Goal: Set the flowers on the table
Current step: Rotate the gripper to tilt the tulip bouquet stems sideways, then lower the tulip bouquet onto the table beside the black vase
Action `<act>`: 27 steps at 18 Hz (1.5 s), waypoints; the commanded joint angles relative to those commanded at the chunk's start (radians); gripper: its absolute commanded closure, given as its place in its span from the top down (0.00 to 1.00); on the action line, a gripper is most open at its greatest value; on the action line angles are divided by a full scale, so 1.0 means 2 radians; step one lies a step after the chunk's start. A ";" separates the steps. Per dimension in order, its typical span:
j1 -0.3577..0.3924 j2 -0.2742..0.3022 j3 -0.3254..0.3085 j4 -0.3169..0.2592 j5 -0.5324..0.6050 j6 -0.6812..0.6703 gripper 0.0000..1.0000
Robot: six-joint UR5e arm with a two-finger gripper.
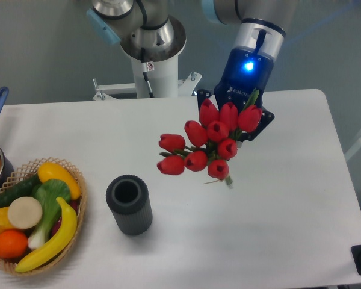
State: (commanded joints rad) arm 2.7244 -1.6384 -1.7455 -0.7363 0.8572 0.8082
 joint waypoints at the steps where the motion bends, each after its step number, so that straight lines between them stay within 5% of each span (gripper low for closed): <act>1: 0.000 0.005 -0.008 0.000 0.015 0.015 0.41; 14: -0.015 -0.020 -0.045 -0.005 0.200 0.163 0.41; 27: -0.042 -0.088 -0.051 -0.004 0.288 0.183 0.41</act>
State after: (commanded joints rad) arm 2.6401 -1.8146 -1.8469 -0.7440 1.4326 1.1735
